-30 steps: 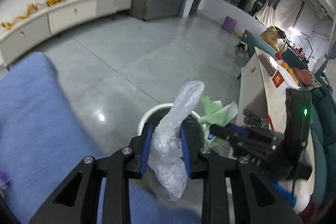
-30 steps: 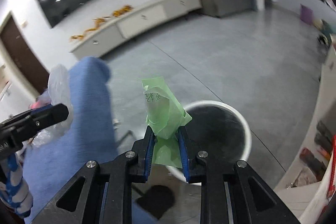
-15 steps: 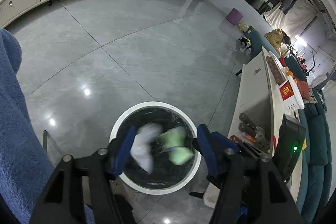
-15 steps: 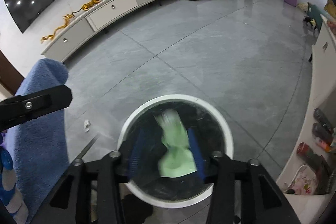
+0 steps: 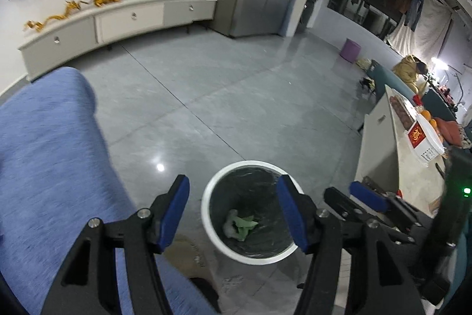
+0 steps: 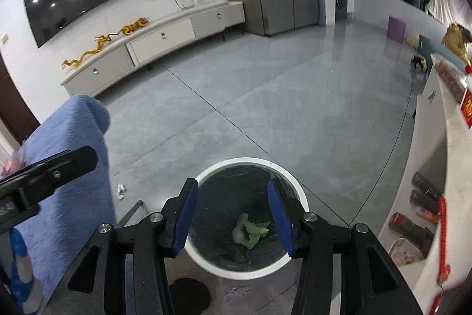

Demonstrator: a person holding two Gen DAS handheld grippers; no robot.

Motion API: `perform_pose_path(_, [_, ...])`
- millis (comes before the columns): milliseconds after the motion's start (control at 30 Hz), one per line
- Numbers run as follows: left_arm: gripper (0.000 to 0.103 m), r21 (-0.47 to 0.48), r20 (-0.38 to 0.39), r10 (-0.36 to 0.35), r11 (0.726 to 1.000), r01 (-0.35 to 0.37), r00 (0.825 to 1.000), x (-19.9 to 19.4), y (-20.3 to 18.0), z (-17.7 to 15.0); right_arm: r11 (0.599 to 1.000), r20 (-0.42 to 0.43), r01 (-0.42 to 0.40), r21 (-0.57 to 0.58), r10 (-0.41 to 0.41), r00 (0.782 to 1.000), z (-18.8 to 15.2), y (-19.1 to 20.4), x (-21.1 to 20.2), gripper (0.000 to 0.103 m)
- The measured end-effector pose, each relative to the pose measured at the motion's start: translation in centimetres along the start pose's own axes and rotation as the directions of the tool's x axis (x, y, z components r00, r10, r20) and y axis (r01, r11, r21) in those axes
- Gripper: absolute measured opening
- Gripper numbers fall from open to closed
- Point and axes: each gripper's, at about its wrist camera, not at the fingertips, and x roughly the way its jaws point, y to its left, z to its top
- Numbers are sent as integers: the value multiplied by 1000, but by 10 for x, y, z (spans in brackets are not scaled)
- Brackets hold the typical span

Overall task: Collect trash
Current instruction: 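Carry both bags over the trash bin and open both tools to drop them, then grasp the red chip bag with the left tool while the right tool grasps the white printed bag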

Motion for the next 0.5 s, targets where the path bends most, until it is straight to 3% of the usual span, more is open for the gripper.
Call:
perform_pose_path(367, [60,-57,92,51,997,-45,994,-91,52,-34,990,39,-39,-139,45,998,-17,72,-57,49])
perform_pose_path(500, [60,-83,134,106,992,-96,985,-122,84,-45,975,45,-86,-203,97,994,-16,109,-64,49])
